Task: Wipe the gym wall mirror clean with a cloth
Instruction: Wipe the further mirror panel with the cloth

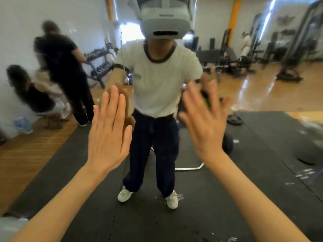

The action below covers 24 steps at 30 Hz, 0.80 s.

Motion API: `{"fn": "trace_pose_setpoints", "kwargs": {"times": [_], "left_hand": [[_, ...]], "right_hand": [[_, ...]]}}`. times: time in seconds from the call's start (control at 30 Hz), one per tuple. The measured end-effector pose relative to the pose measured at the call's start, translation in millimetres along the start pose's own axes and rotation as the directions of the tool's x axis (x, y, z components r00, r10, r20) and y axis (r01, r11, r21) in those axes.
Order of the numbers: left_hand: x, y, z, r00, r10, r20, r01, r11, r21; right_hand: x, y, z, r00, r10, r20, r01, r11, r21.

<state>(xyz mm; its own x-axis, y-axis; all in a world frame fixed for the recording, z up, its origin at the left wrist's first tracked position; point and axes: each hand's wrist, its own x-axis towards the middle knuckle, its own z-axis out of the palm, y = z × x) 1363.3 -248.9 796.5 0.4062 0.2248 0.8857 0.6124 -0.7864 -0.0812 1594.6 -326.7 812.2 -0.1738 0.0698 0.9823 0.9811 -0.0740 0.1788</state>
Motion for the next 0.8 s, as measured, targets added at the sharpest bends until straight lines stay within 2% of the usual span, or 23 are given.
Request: {"fn": "trace_pose_setpoints", "kwargs": {"times": [0.07, 0.1, 0.13, 0.2, 0.27, 0.33, 0.37, 0.4, 0.43, 0.5, 0.57, 0.6, 0.63, 0.7, 0.77, 0.8], "left_hand": [[-2, -5, 6, 1.0, 0.009, 0.007, -0.009, 1.0, 0.013], [-2, -6, 9, 1.0, 0.008, 0.002, -0.008, 1.0, 0.022], [-3, -7, 12, 1.0, 0.007, -0.008, -0.007, 1.0, 0.029], [-5, -8, 15, 1.0, 0.008, -0.024, -0.007, 0.999, 0.035], [-5, -9, 16, 0.999, 0.024, -0.03, -0.023, 0.999, 0.032], [-4, -9, 15, 0.999, 0.032, -0.029, -0.031, 0.999, 0.03], [-4, -8, 14, 0.999, 0.033, -0.031, -0.032, 0.999, 0.031], [-4, -8, 14, 0.999, 0.03, -0.032, -0.029, 0.999, 0.031], [-4, -7, 14, 0.999, 0.026, -0.032, -0.025, 0.999, 0.028], [-4, -8, 15, 0.999, 0.023, -0.034, -0.022, 0.999, 0.027], [-4, -8, 17, 0.999, 0.028, -0.044, -0.027, 0.999, 0.033], [-4, -9, 18, 0.998, 0.032, -0.05, -0.03, 0.999, 0.038], [-4, -9, 18, 0.998, 0.035, -0.054, -0.032, 0.999, 0.04], [-5, -10, 19, 0.997, 0.04, -0.062, -0.037, 0.998, 0.048], [-5, -10, 19, 0.998, 0.043, -0.052, -0.041, 0.998, 0.048], [-6, -11, 19, 0.998, 0.047, -0.049, -0.045, 0.998, 0.05]], "right_hand": [[33, 2, 2, 0.972, 0.219, -0.09, -0.208, 0.972, 0.11], [37, -7, 4, 0.967, 0.245, -0.066, -0.236, 0.965, 0.113], [26, -19, 7, 0.981, 0.193, -0.006, -0.192, 0.979, 0.065], [-29, -43, 11, 0.982, -0.085, 0.171, 0.089, 0.996, -0.019], [-96, -46, 6, 0.877, -0.343, 0.335, 0.388, 0.919, -0.074], [-121, -35, -3, 0.805, -0.439, 0.4, 0.499, 0.865, -0.055], [-113, -30, -4, 0.794, -0.455, 0.402, 0.517, 0.854, -0.054], [-95, -26, -4, 0.814, -0.448, 0.369, 0.5, 0.864, -0.055], [-69, -24, -1, 0.866, -0.399, 0.302, 0.433, 0.9, -0.052], [-10, -25, 8, 0.974, -0.171, 0.149, 0.177, 0.984, -0.025], [26, -34, 18, 0.998, 0.056, 0.009, -0.057, 0.995, 0.076], [30, -42, 21, 0.994, 0.106, -0.013, -0.104, 0.99, 0.094], [21, -51, 22, 0.996, 0.088, 0.011, -0.088, 0.994, 0.072], [-36, -62, 21, 0.98, -0.135, 0.144, 0.139, 0.99, -0.021], [-105, -58, 9, 0.867, -0.363, 0.341, 0.411, 0.908, -0.079], [-124, -53, 1, 0.819, -0.414, 0.397, 0.478, 0.875, -0.073]]}}
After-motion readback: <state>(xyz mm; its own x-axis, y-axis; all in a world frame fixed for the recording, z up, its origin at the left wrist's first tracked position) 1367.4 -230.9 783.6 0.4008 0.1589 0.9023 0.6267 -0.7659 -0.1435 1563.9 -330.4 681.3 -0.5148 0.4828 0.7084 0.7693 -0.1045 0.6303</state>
